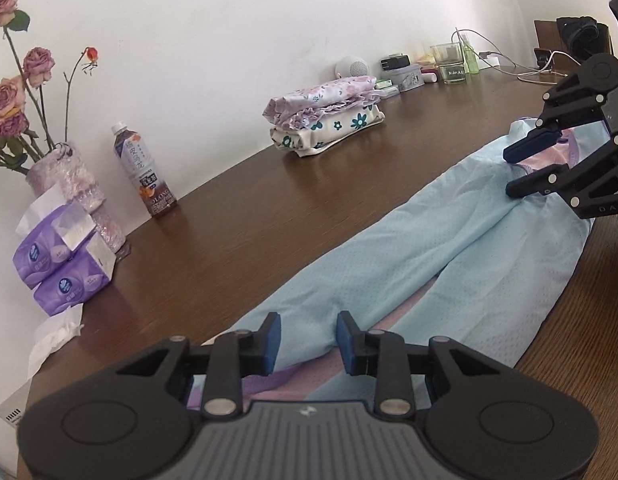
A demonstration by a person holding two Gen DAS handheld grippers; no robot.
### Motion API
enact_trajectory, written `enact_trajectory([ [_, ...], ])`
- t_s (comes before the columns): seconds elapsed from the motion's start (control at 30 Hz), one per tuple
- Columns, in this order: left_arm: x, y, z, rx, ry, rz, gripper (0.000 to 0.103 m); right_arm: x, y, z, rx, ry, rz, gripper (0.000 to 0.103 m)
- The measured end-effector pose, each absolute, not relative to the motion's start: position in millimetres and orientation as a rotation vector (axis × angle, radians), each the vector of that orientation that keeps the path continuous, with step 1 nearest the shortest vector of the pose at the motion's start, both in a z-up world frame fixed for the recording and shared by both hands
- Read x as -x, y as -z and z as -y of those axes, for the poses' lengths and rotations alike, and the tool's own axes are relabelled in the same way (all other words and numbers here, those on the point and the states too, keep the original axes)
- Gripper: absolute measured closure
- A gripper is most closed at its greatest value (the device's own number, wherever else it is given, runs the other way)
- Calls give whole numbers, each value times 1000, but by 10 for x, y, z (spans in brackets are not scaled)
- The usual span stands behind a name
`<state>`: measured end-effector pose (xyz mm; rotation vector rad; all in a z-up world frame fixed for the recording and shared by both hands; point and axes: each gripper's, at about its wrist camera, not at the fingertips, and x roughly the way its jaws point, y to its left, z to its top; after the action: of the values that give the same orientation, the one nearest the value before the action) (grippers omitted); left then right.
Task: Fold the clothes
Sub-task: 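Grip the strip ends with both grippers and straighten the strip lengthwise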
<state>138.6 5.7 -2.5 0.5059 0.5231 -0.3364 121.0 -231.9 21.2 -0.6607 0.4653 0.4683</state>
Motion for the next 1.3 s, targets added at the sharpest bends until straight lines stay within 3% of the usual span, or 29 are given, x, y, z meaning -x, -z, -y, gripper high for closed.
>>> enact_trajectory([
  [0.6, -1689, 4, -958, -480, 190, -556, 73, -1027, -69, 2089, 853, -400, -387, 76],
  [0.8, -1712, -20, -1176, -409, 151, -562, 72, -989, -30, 2054, 875, -395, -373, 85],
  [0.9, -1705, -45, -1243, -376, 121, -557, 66, -970, -10, 2036, 885, -393, -367, 87],
  [1.03, -1637, -97, -1278, -351, 83, -512, 41, -948, 7, 2016, 897, -385, -359, 87],
  [1.13, -1543, -139, -1248, -355, 59, -450, 20, -948, -13, 2012, 900, -363, -356, 75],
  [1.3, -1445, -175, -1154, -383, 72, -389, 19, -973, -88, 1997, 847, -291, -370, 60],
])
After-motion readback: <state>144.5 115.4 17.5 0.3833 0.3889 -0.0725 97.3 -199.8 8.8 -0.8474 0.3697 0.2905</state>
